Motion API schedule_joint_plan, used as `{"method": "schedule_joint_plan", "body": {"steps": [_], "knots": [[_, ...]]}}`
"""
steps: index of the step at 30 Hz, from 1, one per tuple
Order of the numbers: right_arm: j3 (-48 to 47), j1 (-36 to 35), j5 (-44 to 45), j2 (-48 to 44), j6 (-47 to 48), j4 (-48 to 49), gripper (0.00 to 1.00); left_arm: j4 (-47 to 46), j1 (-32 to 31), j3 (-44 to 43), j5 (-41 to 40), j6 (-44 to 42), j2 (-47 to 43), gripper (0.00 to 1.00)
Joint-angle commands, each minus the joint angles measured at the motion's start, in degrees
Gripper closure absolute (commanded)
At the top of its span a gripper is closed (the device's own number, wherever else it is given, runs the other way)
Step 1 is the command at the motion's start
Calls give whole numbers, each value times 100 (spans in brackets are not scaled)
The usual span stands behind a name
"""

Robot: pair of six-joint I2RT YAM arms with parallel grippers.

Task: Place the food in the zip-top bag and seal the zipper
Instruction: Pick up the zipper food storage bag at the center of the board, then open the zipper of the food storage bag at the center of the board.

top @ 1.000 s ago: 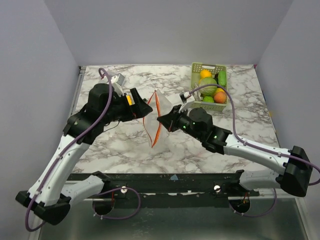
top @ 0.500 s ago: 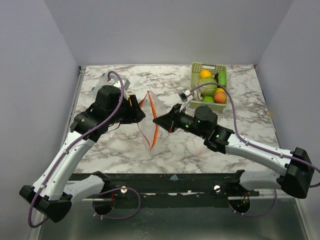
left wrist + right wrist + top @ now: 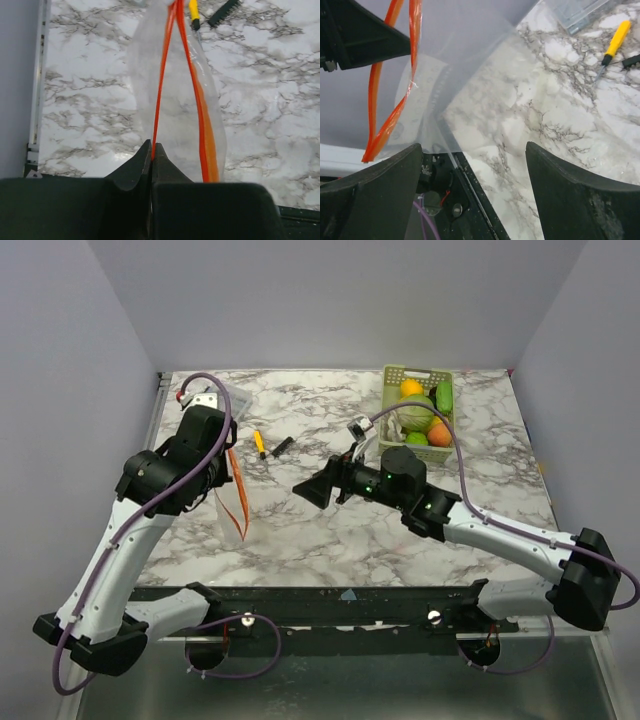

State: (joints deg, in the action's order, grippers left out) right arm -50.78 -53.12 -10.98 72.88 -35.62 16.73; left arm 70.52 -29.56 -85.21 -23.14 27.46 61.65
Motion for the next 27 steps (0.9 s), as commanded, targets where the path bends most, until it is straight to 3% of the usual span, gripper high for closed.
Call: {"method": "schedule_joint_plan", "body": {"steps": [1, 3, 6, 8, 15, 21, 24, 27], "knots": [[-513, 30, 597, 81, 427, -797, 12, 958, -34, -319, -689, 219, 572, 100], [-572, 30, 934, 118, 457, -1086, 12, 435, -88, 93, 308, 378, 834, 100], [-485, 82, 1279, 82, 185, -1295, 12, -1226, -102, 1114, 2598, 665, 1085, 100], [-316, 126, 1396, -23, -74, -1303, 14, -2194, -101, 1648, 3371, 961, 1309, 100], [263, 259, 1842, -244, -594, -1429, 20, -3848, -103, 2388, 4312, 1428, 1434, 100], [-14, 287, 2221, 129, -630, -1655, 22, -3926, -102, 2554, 4581, 1509, 1441, 100], [-475, 289, 2517, 645, -565, -2213, 22, -3989, -111, 2683, 4555, 1534, 1356, 100], [-891, 285, 2858, 1078, -364, -2562, 31, -3933, -111, 2703, 4455, 1527, 1280, 100]]}}
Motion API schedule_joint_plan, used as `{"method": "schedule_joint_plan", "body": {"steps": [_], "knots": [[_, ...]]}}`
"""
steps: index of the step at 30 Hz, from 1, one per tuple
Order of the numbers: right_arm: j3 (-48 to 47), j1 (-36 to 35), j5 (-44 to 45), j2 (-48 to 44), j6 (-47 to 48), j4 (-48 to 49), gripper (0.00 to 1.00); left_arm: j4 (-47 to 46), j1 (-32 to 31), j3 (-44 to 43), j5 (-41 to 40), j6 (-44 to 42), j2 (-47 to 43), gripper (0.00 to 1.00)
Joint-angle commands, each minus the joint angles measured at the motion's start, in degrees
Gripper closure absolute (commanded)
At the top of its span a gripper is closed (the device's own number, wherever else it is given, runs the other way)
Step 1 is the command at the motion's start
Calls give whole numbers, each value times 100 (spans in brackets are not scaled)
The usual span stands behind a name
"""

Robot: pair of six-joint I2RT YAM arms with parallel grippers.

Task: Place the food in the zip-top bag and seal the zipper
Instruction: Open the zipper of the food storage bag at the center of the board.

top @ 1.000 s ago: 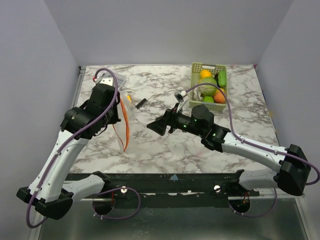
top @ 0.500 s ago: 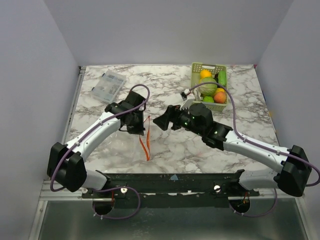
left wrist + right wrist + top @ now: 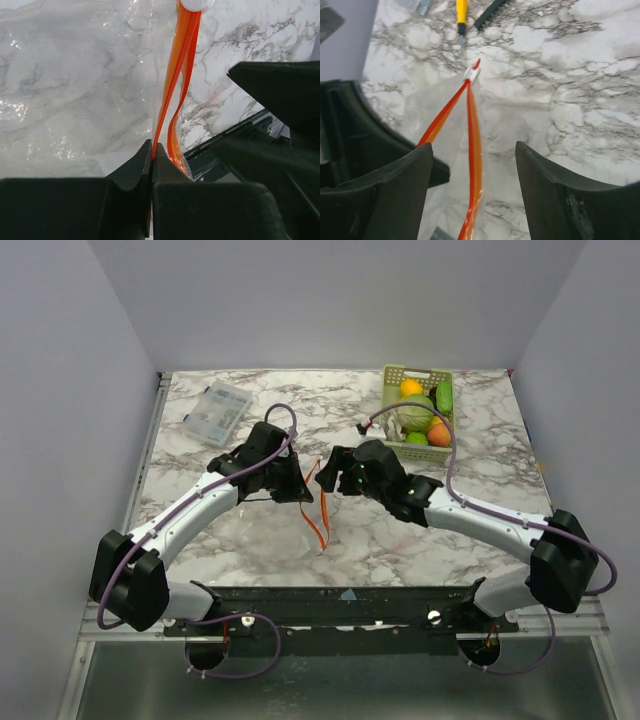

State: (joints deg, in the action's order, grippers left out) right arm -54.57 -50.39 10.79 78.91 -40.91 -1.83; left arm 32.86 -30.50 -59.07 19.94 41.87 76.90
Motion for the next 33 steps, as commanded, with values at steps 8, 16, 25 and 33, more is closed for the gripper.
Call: {"method": "schedule_joint_plan", "body": {"steps": [8, 16, 25, 33], "knots": [[-1182, -295, 1371, 1196, 363, -1354, 36, -199, -16, 37, 169, 103, -197, 100], [-1897, -777, 2333, 1896, 458, -2352, 41, -28, -17, -115, -108, 51, -30, 100], [-1826, -867, 2657, 1567, 413, -2747, 59, 153, -3, -67, -408, -41, 112, 100], [-1155, -859, 2330, 841, 731, -2141, 88, 421, 53, -149, -771, -407, 121, 100]]}}
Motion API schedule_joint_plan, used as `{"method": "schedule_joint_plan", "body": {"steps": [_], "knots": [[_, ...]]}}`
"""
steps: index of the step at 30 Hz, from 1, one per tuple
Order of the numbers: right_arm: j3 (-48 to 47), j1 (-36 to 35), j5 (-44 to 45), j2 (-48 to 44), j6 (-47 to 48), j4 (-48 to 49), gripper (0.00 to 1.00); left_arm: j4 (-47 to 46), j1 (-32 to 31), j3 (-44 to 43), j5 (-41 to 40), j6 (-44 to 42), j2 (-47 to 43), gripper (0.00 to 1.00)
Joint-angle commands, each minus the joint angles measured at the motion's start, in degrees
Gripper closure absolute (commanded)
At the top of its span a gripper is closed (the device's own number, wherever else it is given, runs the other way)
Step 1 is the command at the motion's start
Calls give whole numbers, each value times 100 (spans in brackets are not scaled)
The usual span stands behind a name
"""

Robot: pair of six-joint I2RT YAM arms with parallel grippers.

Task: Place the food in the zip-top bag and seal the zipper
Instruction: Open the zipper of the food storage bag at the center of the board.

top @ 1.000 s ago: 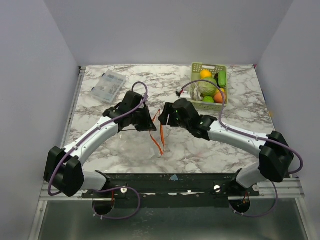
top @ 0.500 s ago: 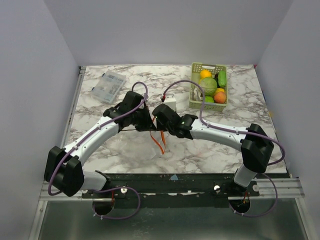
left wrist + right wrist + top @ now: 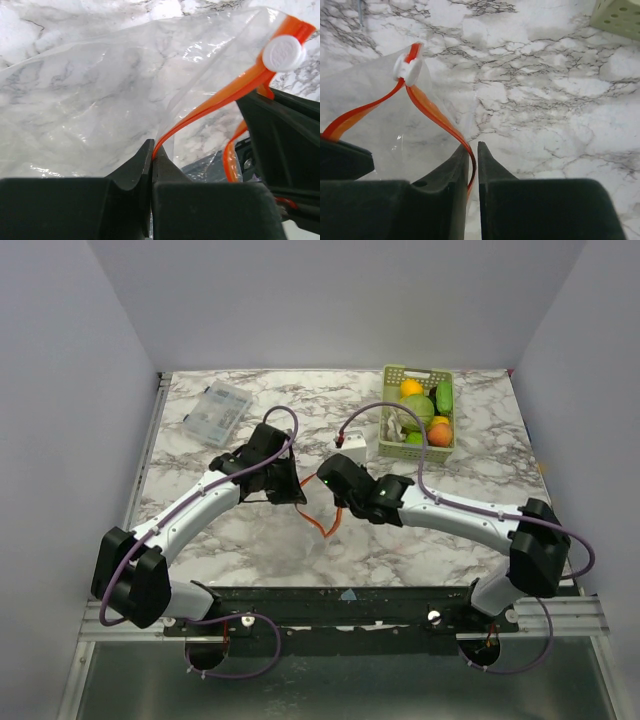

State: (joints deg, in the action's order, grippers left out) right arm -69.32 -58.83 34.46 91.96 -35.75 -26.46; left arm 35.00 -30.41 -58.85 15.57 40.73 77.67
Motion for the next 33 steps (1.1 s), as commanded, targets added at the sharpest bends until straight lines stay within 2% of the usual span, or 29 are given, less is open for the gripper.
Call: {"method": "schedule_joint_plan", "body": {"steps": [1, 3, 6, 9, 11, 14, 16, 17, 19, 22, 25, 27, 29, 33], "knots": [[420, -15, -221, -601, 249, 467, 93, 185, 47, -169, -308, -346, 33, 100], [525, -1, -440, -817, 185, 618, 99, 107, 45, -149, -241, -402, -10, 100], [814, 136, -1167, -1251, 60, 1155, 100, 19, 44, -123, -151, -466, -119, 100], [1198, 353, -1839, -1601, -174, 1961, 100, -322, 44, 37, 286, -480, -318, 100], [1608, 782, -2891, -1843, -510, 2819, 100, -550, 44, 159, 520, -463, -470, 100], [2309, 1793, -4786, -2000, -1548, 4195, 100, -692, 44, 301, 460, -465, -673, 100], [2566, 2246, -5669, -1901, -2181, 4917, 99, -752, 45, 392, 310, -461, -831, 100], [2569, 2326, -5847, -1845, -2229, 4986, 99, -792, 44, 429, 276, -460, -921, 100], [2337, 2327, -5888, -1760, -1953, 4380, 99, -929, 44, 490, 280, -470, -1153, 100], [2255, 2331, -5902, -1621, -1872, 4035, 96, -1095, 44, 541, 263, -496, -1368, 100], [1835, 2261, -5461, -1522, -1289, 3008, 78, -957, 44, 446, 46, -495, -1396, 100], [1326, 2078, -4896, -1346, -767, 1879, 65, -804, 44, 332, -23, -499, -1316, 100], [933, 1756, -4248, -1208, -366, 1263, 54, -625, 40, 200, -51, -505, -1172, 100], [278, 1184, -3078, -863, -87, 342, 43, -484, 47, 55, -148, -463, -1015, 100]]}}
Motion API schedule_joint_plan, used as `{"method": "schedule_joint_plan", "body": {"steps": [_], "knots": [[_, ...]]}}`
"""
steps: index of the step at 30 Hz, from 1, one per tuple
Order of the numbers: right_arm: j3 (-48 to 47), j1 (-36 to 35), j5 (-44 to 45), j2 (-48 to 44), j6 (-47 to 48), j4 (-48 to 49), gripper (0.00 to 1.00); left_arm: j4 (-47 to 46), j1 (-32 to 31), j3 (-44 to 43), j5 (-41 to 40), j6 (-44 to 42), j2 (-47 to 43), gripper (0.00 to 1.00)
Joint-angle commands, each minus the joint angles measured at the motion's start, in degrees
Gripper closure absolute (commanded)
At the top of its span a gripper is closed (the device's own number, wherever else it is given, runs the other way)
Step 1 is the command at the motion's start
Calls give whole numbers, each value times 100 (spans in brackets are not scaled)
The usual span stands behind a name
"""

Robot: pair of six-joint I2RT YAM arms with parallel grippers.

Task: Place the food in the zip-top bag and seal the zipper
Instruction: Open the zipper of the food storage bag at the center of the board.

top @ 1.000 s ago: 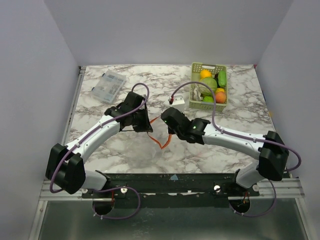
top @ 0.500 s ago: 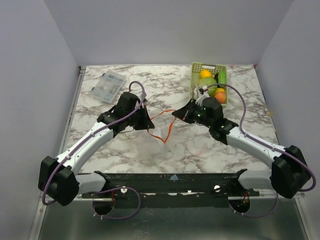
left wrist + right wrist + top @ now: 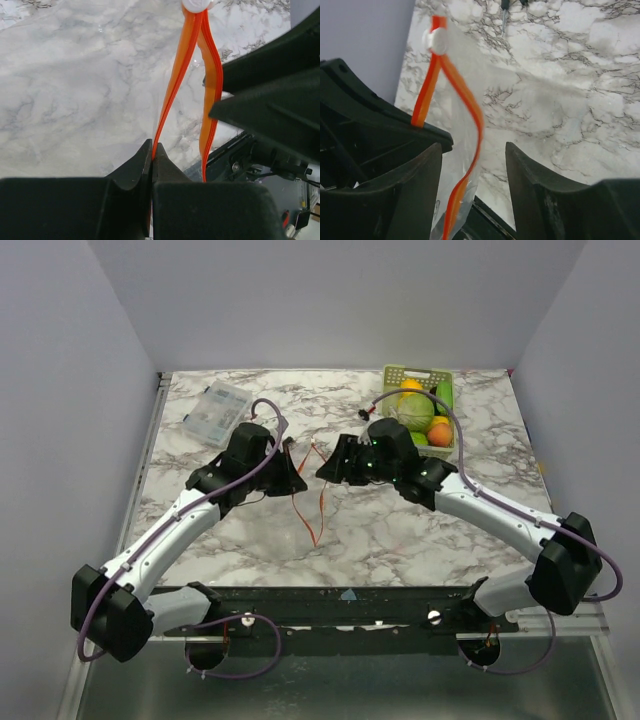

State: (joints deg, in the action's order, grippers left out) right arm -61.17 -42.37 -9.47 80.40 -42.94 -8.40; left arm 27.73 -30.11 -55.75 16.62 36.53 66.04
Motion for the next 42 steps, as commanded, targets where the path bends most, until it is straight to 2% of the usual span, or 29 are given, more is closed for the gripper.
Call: {"method": "schedule_joint_plan", "body": {"steps": [1, 5, 9, 10, 12, 13, 14, 17, 19, 23, 26, 27, 28, 30, 31, 33, 37, 42], "knots": [[-619, -552, 1519, 374, 672, -1561, 42, 247, 14, -276, -250, -26, 169, 100], [-826, -911, 2143, 620, 761, -1767, 38, 324, 14, -370, -258, 12, 244, 100], [-1036, -1195, 2702, 780, 812, -2005, 45, 522, 14, -502, -392, -6, 281, 100], [-1046, -1226, 2663, 784, 821, -1972, 51, 533, 13, -513, -396, -6, 295, 100], [-971, -1235, 2463, 768, 775, -1783, 80, 575, 14, -532, -397, -14, 325, 100], [-914, -1237, 2409, 733, 724, -1692, 90, 620, 14, -555, -397, -23, 337, 97], [-864, -1235, 2385, 695, 652, -1587, 93, 683, 14, -580, -426, -32, 360, 89], [-800, -1239, 2288, 619, 538, -1431, 99, 888, 5, -604, -501, -80, 343, 67], [-767, -1236, 2194, 584, 479, -1323, 99, 930, -19, -554, -612, -117, 286, 59], [-739, -1238, 2069, 568, 427, -1150, 99, 1161, -76, -623, -800, -162, 284, 56], [-753, -1236, 2068, 568, 435, -1151, 99, 1338, -165, -762, -974, -264, 332, 66], [-748, -1234, 2050, 553, 440, -1139, 97, 1411, -194, -841, -1049, -298, 370, 76], [-753, -1238, 2029, 540, 480, -1144, 92, 1480, -223, -919, -1129, -319, 416, 87], [-822, -1239, 2110, 523, 538, -1265, 72, 1694, -285, -1119, -1321, -369, 531, 97], [-877, -1234, 2192, 539, 584, -1363, 62, 1761, -328, -1213, -1367, -412, 583, 99], [-1057, -1239, 2337, 612, 640, -1615, 52, 1836, -391, -1318, -1403, -419, 682, 100], [-1480, -1447, 3087, 786, 613, -2194, 41, 1824, -468, -1394, -1369, -369, 814, 100], [-2249, -1868, 4284, 1285, 528, -3127, 34, 1945, -526, -1532, -1571, -246, 977, 100]]}}
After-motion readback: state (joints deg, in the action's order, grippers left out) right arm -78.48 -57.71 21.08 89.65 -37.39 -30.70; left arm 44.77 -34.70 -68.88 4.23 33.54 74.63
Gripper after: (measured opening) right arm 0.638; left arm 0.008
